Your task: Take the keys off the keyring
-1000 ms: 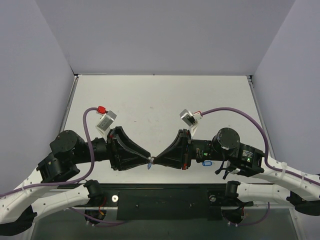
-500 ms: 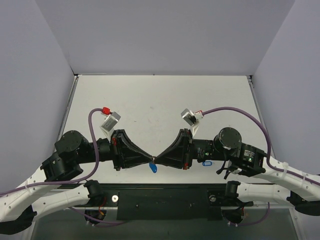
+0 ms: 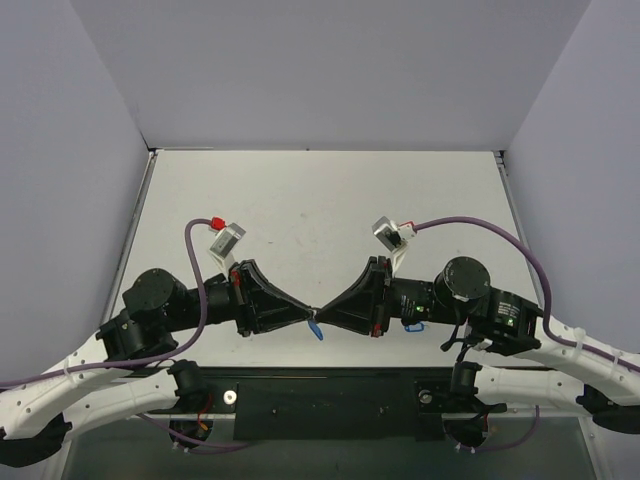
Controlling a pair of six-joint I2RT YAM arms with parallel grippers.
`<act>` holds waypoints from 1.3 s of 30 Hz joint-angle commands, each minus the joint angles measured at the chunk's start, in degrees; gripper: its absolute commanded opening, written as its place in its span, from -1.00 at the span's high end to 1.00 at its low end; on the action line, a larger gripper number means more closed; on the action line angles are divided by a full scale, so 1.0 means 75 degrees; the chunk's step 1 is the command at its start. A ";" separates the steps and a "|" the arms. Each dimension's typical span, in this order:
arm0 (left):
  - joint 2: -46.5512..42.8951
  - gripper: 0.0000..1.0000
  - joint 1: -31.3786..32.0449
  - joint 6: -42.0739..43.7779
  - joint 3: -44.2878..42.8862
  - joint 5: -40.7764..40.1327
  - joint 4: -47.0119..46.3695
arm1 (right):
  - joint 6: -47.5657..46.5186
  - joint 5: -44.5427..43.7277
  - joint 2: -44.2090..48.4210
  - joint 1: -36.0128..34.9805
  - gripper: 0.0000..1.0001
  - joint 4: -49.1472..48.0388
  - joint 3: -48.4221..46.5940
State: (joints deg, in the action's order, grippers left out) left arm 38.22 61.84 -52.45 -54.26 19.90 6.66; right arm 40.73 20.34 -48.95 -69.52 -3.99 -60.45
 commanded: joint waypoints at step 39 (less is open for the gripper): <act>-0.0513 -0.29 0.0988 0.0219 -0.0569 -0.3297 0.0961 | -0.0064 -0.0825 0.0011 -0.0071 1.00 -0.0289 -0.0202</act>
State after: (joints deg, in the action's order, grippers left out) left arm 36.60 68.97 -55.61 -52.84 -2.57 5.19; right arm 40.60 12.32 -49.34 -69.65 -4.73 -60.45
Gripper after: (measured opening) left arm 0.642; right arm 0.005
